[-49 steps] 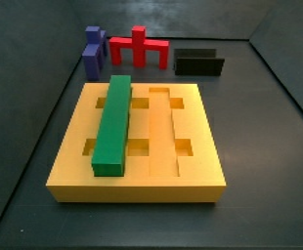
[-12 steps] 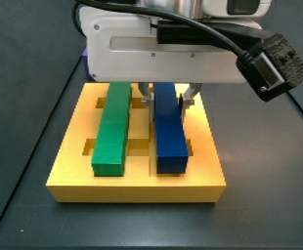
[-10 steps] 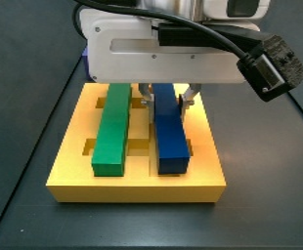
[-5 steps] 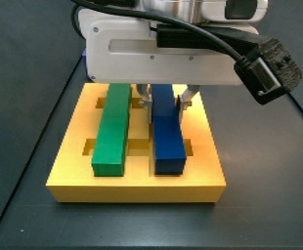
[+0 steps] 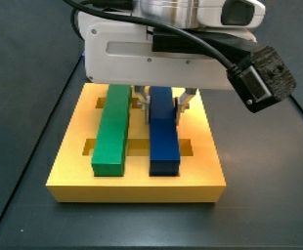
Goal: Pick up the blue object. Move up. Move to above the board. Insert the blue object.
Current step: Insert the blue object.
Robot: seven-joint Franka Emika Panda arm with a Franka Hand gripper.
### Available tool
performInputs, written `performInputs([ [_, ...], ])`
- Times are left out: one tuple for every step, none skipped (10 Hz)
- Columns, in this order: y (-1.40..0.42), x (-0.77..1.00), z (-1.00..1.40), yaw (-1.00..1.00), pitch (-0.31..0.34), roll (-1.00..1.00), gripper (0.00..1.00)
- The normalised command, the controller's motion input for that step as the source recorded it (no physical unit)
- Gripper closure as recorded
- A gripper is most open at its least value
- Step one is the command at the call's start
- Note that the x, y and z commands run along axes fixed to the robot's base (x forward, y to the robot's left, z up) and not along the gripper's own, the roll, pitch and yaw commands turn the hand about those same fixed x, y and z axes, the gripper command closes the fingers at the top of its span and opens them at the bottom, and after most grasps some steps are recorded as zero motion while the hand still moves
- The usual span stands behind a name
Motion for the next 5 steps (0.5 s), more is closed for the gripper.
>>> performInputs([
  [-0.05,0.00,-0.38,-0.03,0.001,0.05,1.00],
  [-0.03,0.05,-0.59,-0.02,0.000,0.01,1.00],
  [-0.01,0.00,-0.59,0.00,0.000,0.00,1.00],
  [0.00,0.00,0.00,0.00,-0.016,0.00,1.00],
  [0.00,0.00,0.00,0.00,0.000,0.00,1.00],
])
